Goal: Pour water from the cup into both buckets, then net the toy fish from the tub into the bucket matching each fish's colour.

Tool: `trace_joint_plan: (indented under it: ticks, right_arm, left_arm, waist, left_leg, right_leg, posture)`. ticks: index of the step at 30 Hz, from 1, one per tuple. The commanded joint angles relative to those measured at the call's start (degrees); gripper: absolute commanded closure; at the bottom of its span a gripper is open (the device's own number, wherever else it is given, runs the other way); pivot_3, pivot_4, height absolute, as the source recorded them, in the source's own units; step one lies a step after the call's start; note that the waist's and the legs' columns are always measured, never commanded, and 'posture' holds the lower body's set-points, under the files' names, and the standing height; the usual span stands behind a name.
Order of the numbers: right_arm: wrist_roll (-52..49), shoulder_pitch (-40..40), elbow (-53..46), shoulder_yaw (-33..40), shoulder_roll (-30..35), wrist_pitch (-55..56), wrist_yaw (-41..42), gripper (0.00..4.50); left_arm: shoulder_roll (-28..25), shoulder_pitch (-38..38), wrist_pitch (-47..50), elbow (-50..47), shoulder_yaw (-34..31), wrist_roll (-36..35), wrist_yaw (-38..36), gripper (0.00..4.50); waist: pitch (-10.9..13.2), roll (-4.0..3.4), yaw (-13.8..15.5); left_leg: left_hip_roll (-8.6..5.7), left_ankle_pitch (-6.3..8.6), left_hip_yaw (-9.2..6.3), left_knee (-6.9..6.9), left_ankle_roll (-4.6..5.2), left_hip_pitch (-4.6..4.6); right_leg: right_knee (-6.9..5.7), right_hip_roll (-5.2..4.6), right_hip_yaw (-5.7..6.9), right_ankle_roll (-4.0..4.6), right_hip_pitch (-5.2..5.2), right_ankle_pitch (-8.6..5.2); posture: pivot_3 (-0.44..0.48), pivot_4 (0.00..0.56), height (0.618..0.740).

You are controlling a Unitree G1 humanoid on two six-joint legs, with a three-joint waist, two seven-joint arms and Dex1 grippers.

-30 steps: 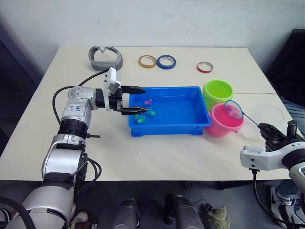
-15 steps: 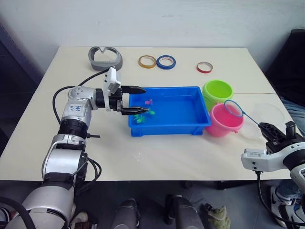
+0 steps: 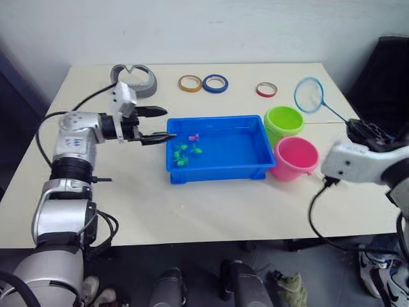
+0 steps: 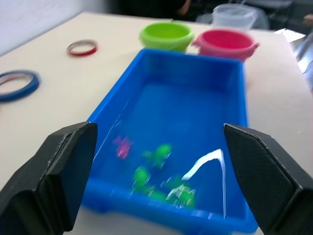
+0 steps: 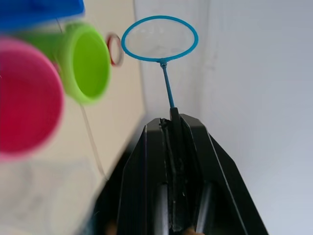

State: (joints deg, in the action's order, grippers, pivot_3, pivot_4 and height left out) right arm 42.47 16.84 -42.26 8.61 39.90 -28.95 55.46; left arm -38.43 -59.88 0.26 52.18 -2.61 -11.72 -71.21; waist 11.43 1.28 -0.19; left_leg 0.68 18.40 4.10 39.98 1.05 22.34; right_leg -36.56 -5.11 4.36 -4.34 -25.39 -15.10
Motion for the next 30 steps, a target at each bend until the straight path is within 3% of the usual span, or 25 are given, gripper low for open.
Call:
trace_joint_plan:
  ticks: [1, 9, 15, 30]
  right_arm:
    - [-0.80, 5.06, 0.62, -4.70, -3.73, -9.38, 2.65, 4.50]
    - [-1.13, 17.51, 9.24, -17.64, -12.04, -28.33, 3.54, 4.50]
    - [-6.13, 24.38, 15.26, -21.68, -15.24, -38.74, 2.31, 4.50]
    - [-19.79, 28.96, 22.52, -26.21, -17.05, -43.72, -7.03, 4.50]
  left_arm:
    - [-3.03, 2.11, 1.03, -3.02, -2.46, -0.44, 1.06, 0.03]
    - [-6.07, 10.79, 7.41, -14.60, -5.42, -3.02, 2.62, 0.03]
    - [-6.02, 15.75, 11.54, -21.96, -6.42, -4.33, 5.09, 0.03]
    - [-7.43, 21.54, 17.34, -30.07, -8.08, -5.54, 8.98, 0.03]
  waist:
    - [0.00, 0.00, 0.13]
    - [-0.01, 0.01, 0.00]
    - [0.00, 0.00, -0.15]
    - [0.00, 0.00, -0.72]
  left_leg:
    - [0.00, 0.00, 0.00, 0.00, 0.00, 0.04]
    - [-0.11, 0.00, -0.06, 0.07, 0.04, 0.13]
    - [-0.09, -0.01, -0.05, 0.05, 0.01, 0.12]
    - [-0.07, 0.00, -0.02, 0.01, -0.01, 0.12]
  right_leg:
    - [-0.04, -0.01, 0.02, 0.00, -0.02, 0.00]
    - [-0.18, -0.41, 0.12, 0.00, -0.06, 0.00]
    - [-0.22, -0.44, 0.10, 0.02, -0.10, -0.01]
    - [-0.21, -0.45, 0.08, 0.02, -0.12, -0.01]
  posture:
    - [0.000, 0.150, 0.713]
    - [0.000, 0.150, 0.713]
    - [0.000, 0.150, 0.713]
    - [0.000, 0.150, 0.713]
